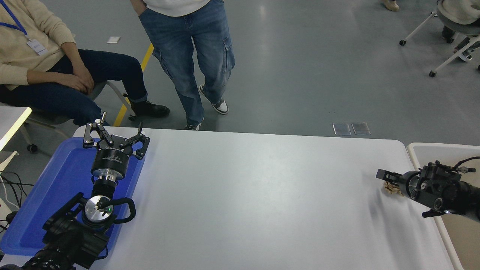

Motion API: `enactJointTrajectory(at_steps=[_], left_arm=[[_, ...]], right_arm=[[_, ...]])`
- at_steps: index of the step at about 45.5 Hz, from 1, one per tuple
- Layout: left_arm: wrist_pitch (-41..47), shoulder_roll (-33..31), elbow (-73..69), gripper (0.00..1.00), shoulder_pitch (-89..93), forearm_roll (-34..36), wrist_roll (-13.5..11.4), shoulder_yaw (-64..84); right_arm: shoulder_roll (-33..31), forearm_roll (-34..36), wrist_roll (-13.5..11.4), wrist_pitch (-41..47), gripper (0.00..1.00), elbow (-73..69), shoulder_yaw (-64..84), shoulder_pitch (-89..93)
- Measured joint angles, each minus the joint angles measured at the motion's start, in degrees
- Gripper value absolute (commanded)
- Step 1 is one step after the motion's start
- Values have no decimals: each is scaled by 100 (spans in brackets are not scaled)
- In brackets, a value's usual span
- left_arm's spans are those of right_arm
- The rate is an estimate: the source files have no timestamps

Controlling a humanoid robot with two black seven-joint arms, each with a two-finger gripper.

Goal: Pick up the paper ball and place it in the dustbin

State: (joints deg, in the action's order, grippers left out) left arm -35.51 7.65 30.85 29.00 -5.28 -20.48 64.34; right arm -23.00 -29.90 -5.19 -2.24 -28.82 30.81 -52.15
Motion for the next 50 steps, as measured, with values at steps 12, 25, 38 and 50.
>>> enactJointTrajectory(at_steps=[12,25,38,50], left_arm=[[0,0,0,100,0,0,0,0],[0,0,0,100,0,0,0,0],[0,0,0,100,0,0,0,0],[2,0,0,100,0,1,0,0]], right_arm=[[113,1,1,-98,92,120,-23,111],[156,2,1,-145,62,151,-136,188],[166,26,-8,-154,11,139,-251,274],[124,217,-7,-85,0,-11,-368,325]])
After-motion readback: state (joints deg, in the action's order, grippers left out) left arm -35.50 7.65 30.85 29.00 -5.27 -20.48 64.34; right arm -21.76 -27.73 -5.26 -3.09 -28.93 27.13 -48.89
